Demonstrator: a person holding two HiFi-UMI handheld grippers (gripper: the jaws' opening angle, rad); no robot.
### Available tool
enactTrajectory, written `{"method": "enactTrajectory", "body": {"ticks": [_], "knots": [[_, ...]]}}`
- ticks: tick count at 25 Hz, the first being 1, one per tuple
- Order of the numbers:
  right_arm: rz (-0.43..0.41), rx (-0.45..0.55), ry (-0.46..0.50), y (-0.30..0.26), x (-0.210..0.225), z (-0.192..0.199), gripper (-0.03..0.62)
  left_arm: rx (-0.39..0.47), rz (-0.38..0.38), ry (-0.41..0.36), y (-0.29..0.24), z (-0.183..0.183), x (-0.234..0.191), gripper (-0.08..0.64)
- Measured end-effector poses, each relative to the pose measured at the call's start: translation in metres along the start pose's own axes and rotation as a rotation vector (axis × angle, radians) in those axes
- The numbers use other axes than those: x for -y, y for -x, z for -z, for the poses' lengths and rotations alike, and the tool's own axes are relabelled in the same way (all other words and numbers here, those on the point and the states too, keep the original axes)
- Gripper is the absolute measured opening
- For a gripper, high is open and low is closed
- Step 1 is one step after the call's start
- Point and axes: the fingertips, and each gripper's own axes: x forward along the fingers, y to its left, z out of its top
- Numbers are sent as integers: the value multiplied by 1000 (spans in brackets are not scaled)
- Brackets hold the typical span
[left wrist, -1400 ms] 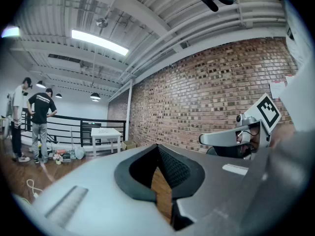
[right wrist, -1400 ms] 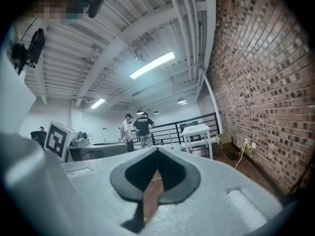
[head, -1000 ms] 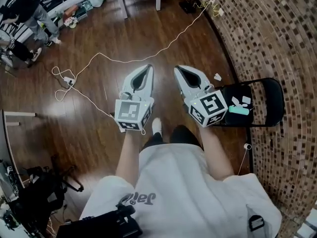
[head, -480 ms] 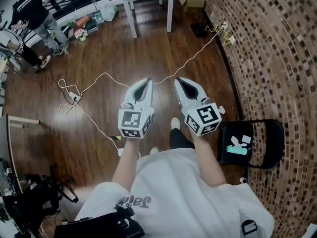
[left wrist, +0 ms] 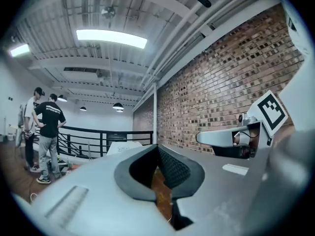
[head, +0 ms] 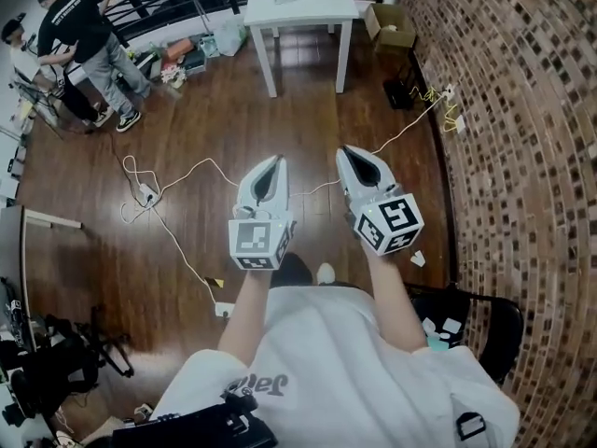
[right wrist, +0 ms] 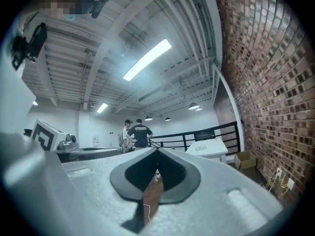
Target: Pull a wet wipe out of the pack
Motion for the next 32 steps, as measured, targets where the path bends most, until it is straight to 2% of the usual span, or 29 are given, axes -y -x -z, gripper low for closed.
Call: {"method": "enactTrajectory", "body": {"ticks": [5, 10, 13, 17, 18, 20, 22, 26, 30, 32], "knots": [[-37, -50, -29, -71, 32, 21, -9, -16, 2, 0, -69, 11, -32, 15], [-100, -92, 18, -177, 64, 35, -9, 3, -47, 76, -163, 20, -111, 15], [-113, -107, 39, -247, 104, 20, -9, 43, -32, 83, -241, 4, -147, 15], [-97, -82, 67, -334, 142, -15, -9, 62, 5, 23, -320, -13, -195, 15], [-95, -75, 70, -352, 148, -20, -9, 68, 5, 46, -336, -17, -210, 15], [-99, -80, 65, -384, 160, -23, -9, 83, -1, 154, -367, -28, -236, 15], [-111, -117, 40, -402, 172, -13, -9, 76, 7, 205, -393, -29, -244, 15], [-138, -176, -21, -436, 208, 14, -9, 19, -23, 178, -442, -15, -253, 15], [-181, -147, -31, -497, 260, 1, -9, 15, -26, 245, -502, -4, -268, 15], [-208, -128, -33, -527, 285, -14, -9, 17, -35, 254, -535, -8, -275, 15]]}}
